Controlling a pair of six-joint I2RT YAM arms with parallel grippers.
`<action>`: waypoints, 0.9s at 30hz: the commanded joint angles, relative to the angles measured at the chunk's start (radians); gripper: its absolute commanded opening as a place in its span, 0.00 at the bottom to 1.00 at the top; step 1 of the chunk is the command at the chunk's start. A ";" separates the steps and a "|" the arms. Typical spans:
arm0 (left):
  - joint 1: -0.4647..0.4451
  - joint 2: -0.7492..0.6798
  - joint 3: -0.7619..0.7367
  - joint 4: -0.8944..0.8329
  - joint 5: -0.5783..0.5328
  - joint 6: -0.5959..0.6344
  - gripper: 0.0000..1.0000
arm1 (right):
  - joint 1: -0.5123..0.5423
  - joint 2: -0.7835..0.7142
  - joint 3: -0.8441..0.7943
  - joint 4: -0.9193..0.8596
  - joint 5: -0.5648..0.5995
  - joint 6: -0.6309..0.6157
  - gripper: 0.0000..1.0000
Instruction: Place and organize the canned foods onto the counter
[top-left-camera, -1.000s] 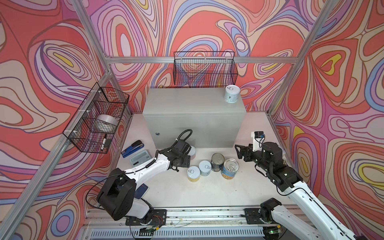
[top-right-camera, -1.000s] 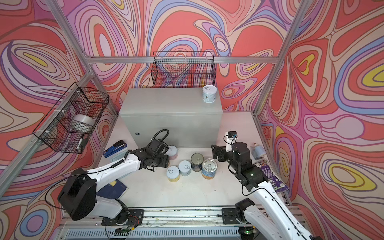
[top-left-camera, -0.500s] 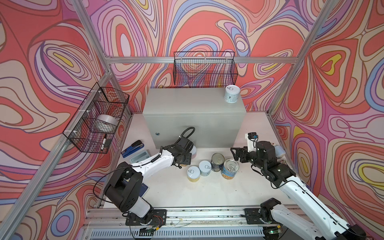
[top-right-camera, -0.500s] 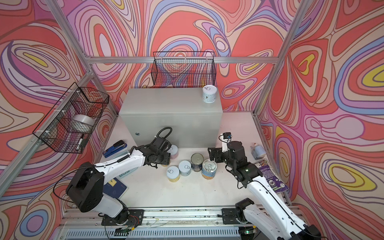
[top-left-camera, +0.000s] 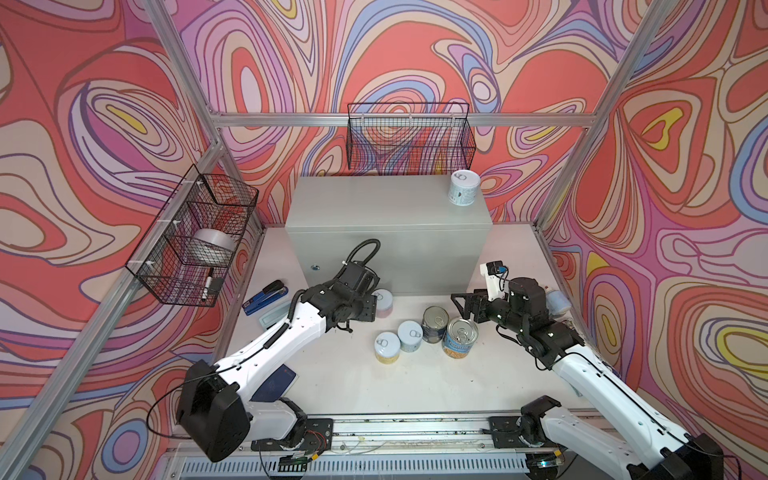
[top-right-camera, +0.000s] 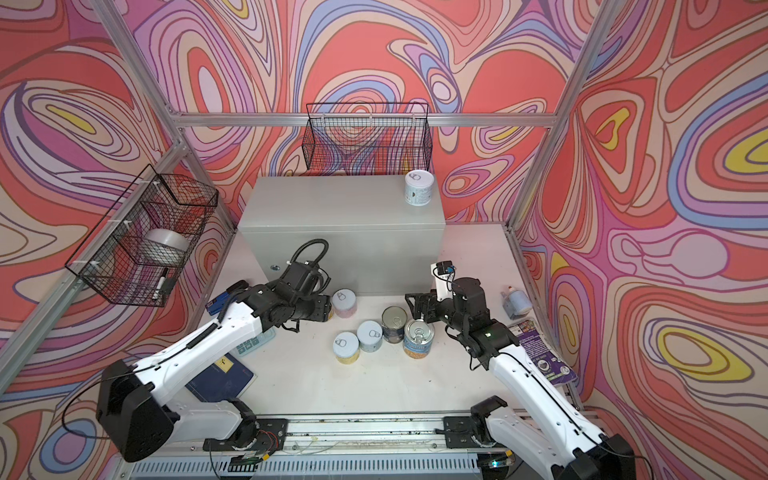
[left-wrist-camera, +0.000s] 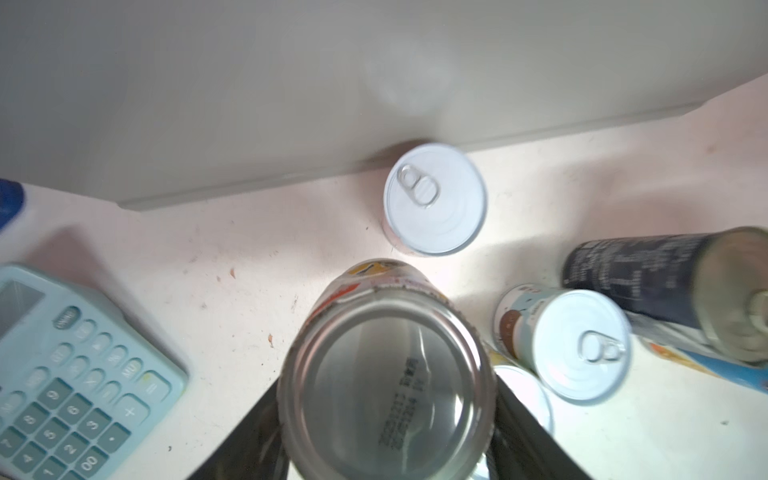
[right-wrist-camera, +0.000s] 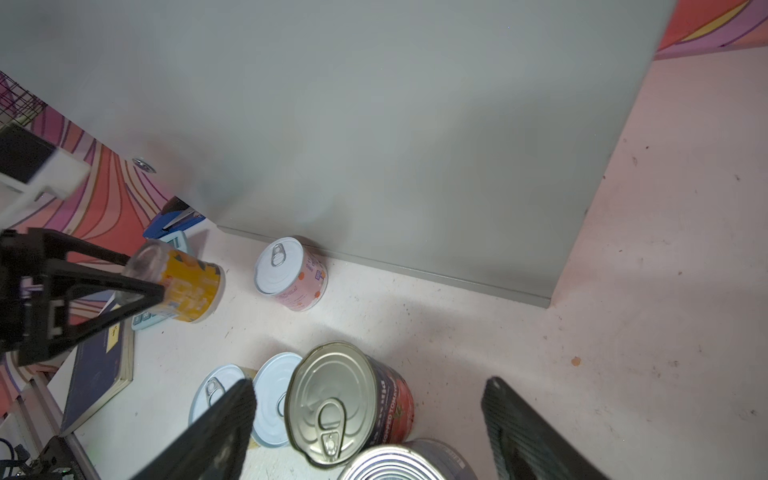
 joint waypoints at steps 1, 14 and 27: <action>0.002 -0.067 0.114 -0.129 -0.011 0.031 0.32 | 0.000 0.026 -0.013 0.054 -0.010 0.012 0.88; 0.002 -0.083 0.541 -0.361 -0.046 0.095 0.32 | 0.000 0.105 -0.017 0.152 -0.064 0.033 0.88; 0.003 0.073 0.916 -0.484 -0.217 0.186 0.31 | -0.001 0.120 -0.023 0.209 -0.146 0.073 0.88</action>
